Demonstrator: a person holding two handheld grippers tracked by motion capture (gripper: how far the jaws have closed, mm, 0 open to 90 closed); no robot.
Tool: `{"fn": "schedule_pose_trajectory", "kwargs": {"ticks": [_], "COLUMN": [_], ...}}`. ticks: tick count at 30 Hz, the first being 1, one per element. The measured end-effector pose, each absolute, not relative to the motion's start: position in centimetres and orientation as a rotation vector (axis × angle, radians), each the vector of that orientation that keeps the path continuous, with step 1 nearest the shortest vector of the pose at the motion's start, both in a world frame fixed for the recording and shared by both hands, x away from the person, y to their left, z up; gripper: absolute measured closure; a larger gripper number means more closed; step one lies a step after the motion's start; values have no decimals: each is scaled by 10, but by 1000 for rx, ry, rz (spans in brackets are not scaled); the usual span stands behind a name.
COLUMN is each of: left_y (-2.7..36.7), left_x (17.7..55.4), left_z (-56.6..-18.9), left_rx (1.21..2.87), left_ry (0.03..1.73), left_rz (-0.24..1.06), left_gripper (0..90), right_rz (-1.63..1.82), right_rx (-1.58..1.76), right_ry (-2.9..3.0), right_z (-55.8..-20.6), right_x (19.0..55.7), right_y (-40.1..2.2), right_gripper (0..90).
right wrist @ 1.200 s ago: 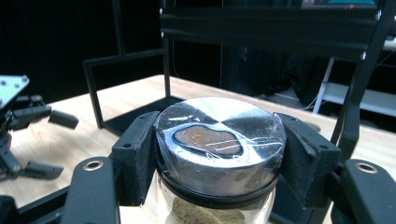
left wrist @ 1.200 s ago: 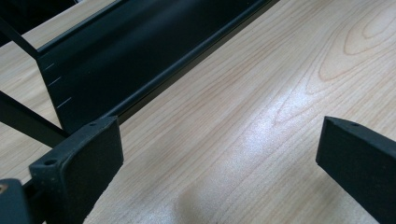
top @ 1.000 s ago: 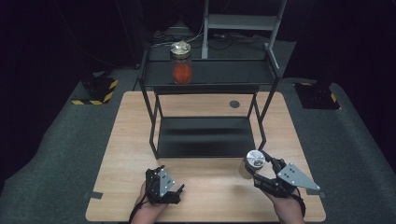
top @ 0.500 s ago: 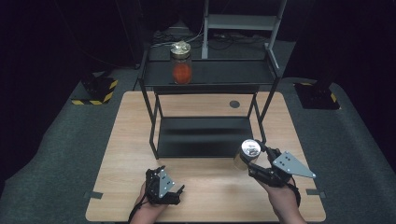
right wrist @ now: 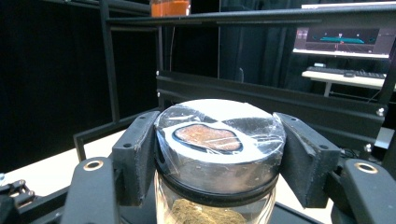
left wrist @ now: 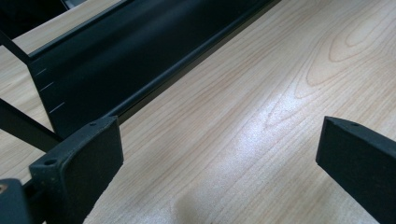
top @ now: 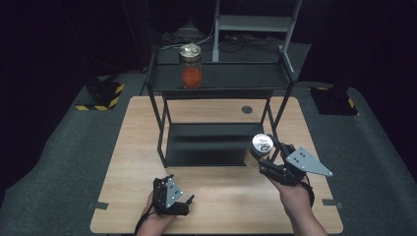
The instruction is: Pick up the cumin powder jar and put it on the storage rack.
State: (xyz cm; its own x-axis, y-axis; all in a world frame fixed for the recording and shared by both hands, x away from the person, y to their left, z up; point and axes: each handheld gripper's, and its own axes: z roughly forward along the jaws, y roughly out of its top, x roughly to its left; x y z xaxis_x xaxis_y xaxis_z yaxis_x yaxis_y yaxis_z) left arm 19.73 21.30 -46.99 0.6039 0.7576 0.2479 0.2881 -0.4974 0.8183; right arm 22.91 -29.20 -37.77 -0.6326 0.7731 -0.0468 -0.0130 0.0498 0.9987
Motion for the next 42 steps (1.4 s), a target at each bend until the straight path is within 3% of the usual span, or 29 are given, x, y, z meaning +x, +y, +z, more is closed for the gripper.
{"fn": "schedule_pose_trajectory", "kwargs": {"ticks": [42], "left_y": [212], "left_x": [196], "left_z": [-471], "left_rx": [2064], "left_ry": [810], "left_rz": [785], "left_gripper": [10], "right_rz": [1666], "right_rx": [677], "right_ry": [1594], "right_z": [-297], "right_x": [265], "right_y": [-273], "right_gripper": [342]}}
